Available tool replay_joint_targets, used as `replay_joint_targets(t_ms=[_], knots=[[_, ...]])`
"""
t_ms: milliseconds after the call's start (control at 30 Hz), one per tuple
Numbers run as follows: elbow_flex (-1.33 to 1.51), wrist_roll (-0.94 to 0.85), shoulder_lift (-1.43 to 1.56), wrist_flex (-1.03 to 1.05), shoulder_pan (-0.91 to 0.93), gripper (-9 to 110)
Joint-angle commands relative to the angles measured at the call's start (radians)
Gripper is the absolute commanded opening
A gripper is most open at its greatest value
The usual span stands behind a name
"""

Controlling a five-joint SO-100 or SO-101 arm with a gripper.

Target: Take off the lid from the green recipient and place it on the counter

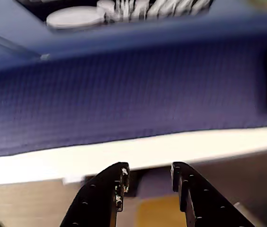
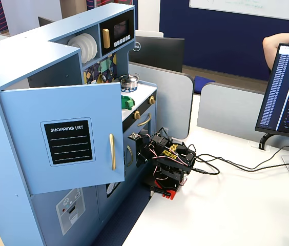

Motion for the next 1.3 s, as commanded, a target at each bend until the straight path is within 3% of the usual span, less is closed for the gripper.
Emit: replay_joint_targets(t_ms=[0, 167, 400, 1267], knots=[[0.002, 0.044, 0.012, 0.084, -0.02, 0], [0.003, 0.126, 0.012, 0.179, -0.012, 0], [0.003, -0.021, 0.012, 0.304, -0.009, 0], [0.003, -0.011, 0.014, 0.304, 0.005, 1]])
